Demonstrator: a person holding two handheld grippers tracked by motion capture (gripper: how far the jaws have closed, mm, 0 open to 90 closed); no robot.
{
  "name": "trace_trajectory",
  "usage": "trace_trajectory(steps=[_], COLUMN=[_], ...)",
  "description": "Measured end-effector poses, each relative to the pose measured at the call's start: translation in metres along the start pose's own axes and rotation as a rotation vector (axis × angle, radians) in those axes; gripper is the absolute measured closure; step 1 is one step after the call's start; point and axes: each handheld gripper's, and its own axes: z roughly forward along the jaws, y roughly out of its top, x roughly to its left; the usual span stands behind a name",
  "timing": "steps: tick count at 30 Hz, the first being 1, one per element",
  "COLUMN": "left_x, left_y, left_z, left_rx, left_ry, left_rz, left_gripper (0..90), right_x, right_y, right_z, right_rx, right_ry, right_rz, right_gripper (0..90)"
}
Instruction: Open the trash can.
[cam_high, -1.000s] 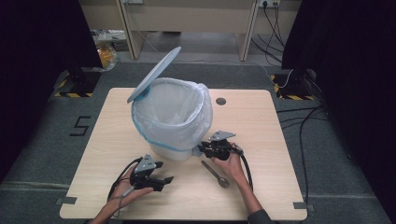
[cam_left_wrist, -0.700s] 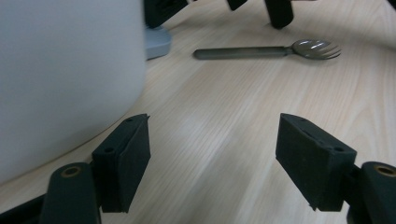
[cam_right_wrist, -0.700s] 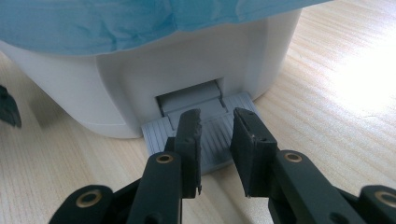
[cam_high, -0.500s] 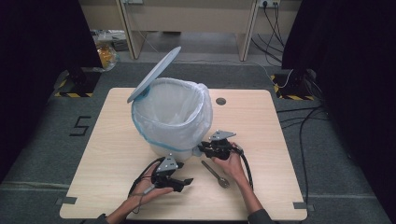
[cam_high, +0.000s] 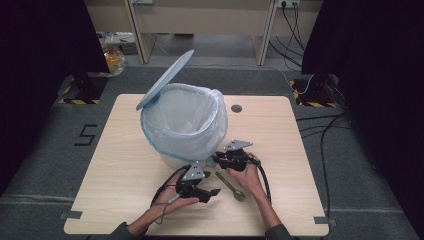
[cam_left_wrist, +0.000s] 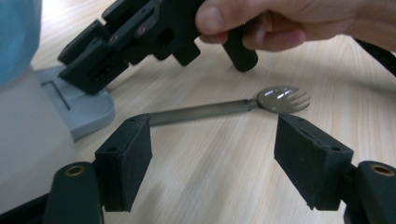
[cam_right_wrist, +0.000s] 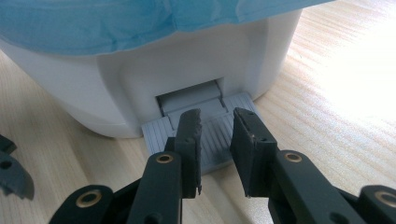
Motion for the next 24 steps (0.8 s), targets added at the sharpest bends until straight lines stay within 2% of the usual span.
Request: trace_trajectory(steps=[5, 11, 24], left_x=[-0.001, -0.009, -0.015], left_y=[0.005, 0.009, 0.015], left_z=[0.008, 0.021, 0.044], left_rx=[-0.002, -0.002, 0.014], left_ry=[-0.003, -0.015, -0.046], left_rz=[0.005, 0.027, 0.03], left_gripper=[27.3, 28.5, 29.0], right_x=[-0.001, -0.001, -0.002], right_y=[0.0, 0.0, 0.0], right_z=[0.0, 0.0, 0.0], right_rx=[-0.001, 0.0, 0.003], right_ry=[0.004, 0.003, 0.012], right_rz=[-0.001, -0.002, -0.003], right_gripper=[72.1, 72.1, 72.1])
